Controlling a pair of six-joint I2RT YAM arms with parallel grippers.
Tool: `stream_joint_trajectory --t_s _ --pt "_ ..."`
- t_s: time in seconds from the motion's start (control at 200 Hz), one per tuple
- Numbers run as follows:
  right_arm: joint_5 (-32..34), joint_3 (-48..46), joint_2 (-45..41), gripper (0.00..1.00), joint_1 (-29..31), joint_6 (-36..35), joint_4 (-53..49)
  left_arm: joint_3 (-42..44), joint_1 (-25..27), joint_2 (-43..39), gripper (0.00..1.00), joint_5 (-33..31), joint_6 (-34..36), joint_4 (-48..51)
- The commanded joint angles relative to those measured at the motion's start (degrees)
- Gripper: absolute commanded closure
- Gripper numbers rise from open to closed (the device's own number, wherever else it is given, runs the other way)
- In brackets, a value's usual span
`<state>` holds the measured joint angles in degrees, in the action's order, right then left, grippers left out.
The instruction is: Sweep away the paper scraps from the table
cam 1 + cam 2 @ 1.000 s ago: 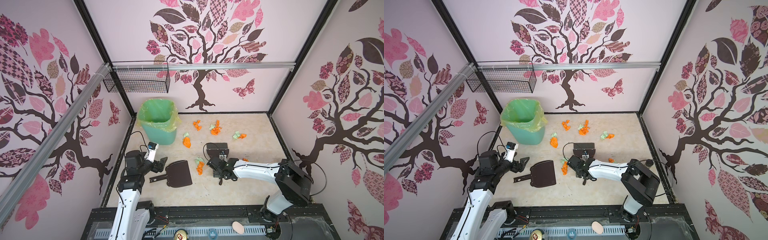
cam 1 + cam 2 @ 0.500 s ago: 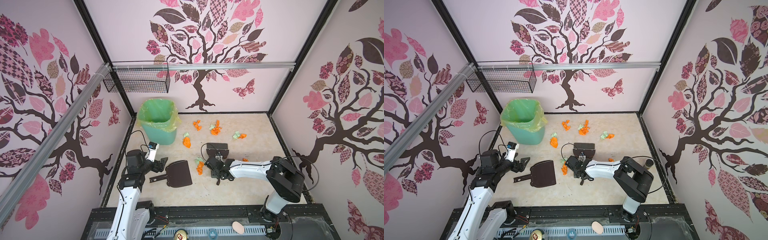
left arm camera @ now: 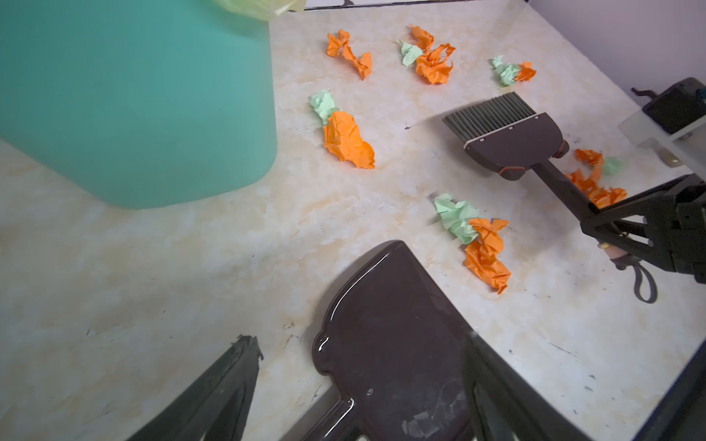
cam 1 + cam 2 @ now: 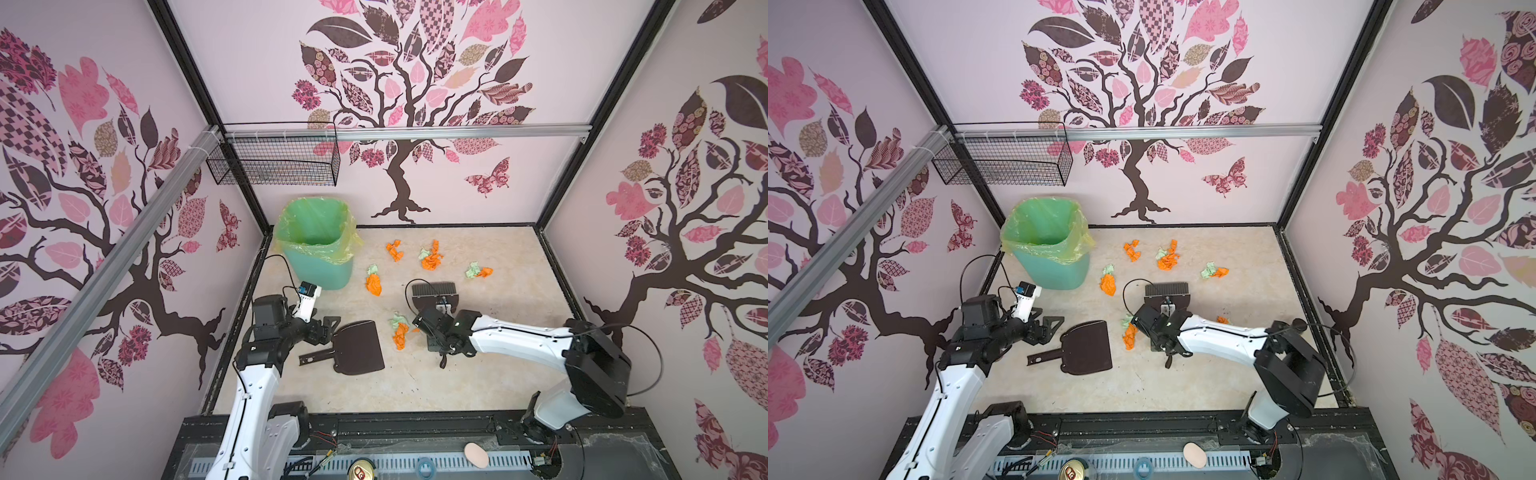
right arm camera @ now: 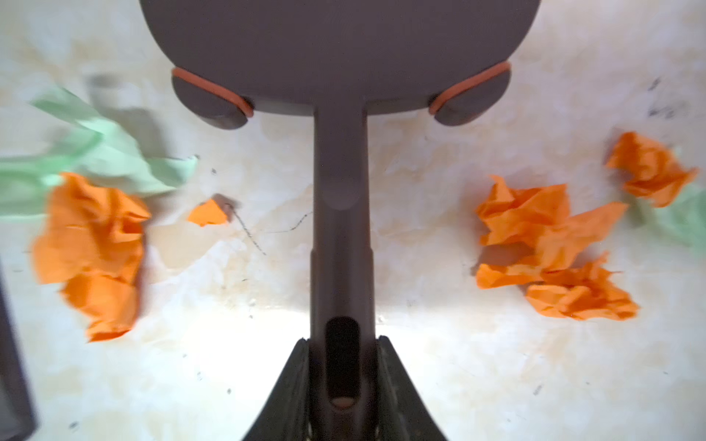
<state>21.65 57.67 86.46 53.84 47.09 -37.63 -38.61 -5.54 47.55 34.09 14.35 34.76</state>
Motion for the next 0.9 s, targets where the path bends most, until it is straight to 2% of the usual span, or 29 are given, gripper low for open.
stream_joint_trajectory --t_s 0.0,0.085,0.13,0.19,0.255,0.34,0.385,0.57,0.725,0.895 --pt "3.0 6.3 -7.4 0.79 0.0 -2.2 -8.2 -7.4 -0.2 2.3 0.15 12.1 1.0 7.0" --pt "0.8 9.6 -9.9 0.80 -0.1 -4.0 -11.0 -9.9 0.1 2.7 0.18 22.2 12.5 12.6" --pt "-0.1 11.5 -10.7 0.80 -0.1 -4.8 -13.0 -9.3 0.3 1.6 0.18 23.7 17.5 11.8" --pt "-0.9 14.2 -11.0 0.80 -0.1 -5.8 -15.8 -5.3 1.1 -1.5 0.18 19.5 18.4 0.8" --pt "-1.8 16.9 -11.1 0.80 -0.1 -6.9 -18.6 1.9 4.3 -4.9 0.16 9.0 18.3 -16.5" --pt "-3.3 19.4 -10.9 0.80 0.0 -8.0 -21.2 8.2 9.1 -5.6 0.14 0.6 33.1 -28.9" --pt "-4.4 20.3 -10.9 0.80 -0.1 -8.7 -22.0 9.7 10.9 -4.3 0.15 -2.0 38.4 -33.9" --pt "-7.6 23.3 -10.1 0.80 -0.1 -9.9 -26.2 4.9 13.2 3.0 0.19 0.7 49.1 -38.8" --pt "-10.2 24.4 -10.3 0.80 -0.1 -10.5 -26.9 8.2 21.9 8.3 0.19 -3.2 61.9 -54.1" --pt "-11.5 26.1 -9.1 0.80 -0.1 -11.3 -28.0 6.4 28.3 13.1 0.21 -3.1 67.7 -57.3"
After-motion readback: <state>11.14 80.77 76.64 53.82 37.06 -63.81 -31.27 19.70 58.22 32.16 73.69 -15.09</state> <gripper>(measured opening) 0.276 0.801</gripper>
